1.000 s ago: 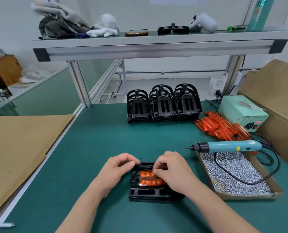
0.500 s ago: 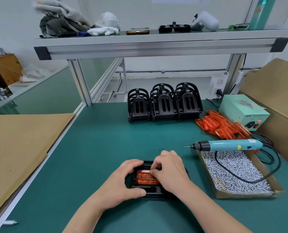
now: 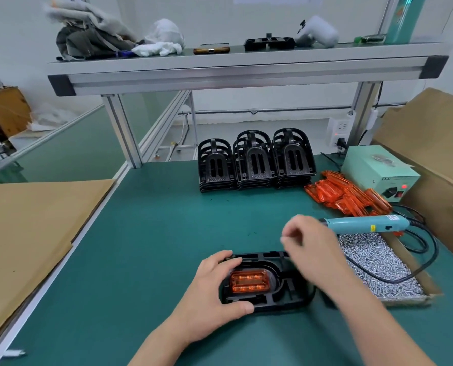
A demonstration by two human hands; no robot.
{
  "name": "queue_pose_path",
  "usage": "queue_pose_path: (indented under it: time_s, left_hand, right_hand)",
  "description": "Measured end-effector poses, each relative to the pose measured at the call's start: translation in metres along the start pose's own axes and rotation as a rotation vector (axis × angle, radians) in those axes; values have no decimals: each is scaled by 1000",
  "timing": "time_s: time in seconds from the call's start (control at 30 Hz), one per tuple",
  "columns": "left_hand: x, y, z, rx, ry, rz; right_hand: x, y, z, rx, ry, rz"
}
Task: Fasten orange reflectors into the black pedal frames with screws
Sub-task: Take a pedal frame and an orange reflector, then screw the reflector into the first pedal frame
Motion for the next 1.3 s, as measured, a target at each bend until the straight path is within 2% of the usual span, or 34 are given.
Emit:
queue_pose_path:
  time_s: [0.07,0.17,0.23,0.3,0.5,0.73,0.93,1.17,1.3]
  left_hand:
    - [4,-1,-1,3,-6,-2]
    - [6,-1,-3,6,-12,-12]
    - [6,-1,-3,6,-15,-18]
    - [6,-2,-4,1,-10,-18]
    - [3,-6,-10,-26,-2,21]
    - [-2,-15,-30,16,62,-194]
    - [4,-25,-47,30,65,-222]
    - [17,-33,-61,27,83,-211]
    - [25,-34,-67,11,87,-192]
  right_hand:
    - [-29,-3,-21,95,104,-32]
    - [-48,-3,-44,231,388,213]
    - [-45,1,-49,225,544,373]
    - [-39,5,-51,209,580,433]
    - [-35,-4,-60,215,519,361]
    - [-39,-3,-68,162,477,240]
    - [-38,-5,-69,166,437,189]
    - [-38,-3,-64,190,457,286]
    - [-36,-1,-65,180,463,263]
Point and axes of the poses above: each hand's wrist, its own y-axis away from the middle knuckle, its own x-axis out of the palm, z = x × y, the point moved 1 cm from there along -y, towards the middle knuckle, and after that the axes turned 5 degrees about -x, right-handed, at the moved point
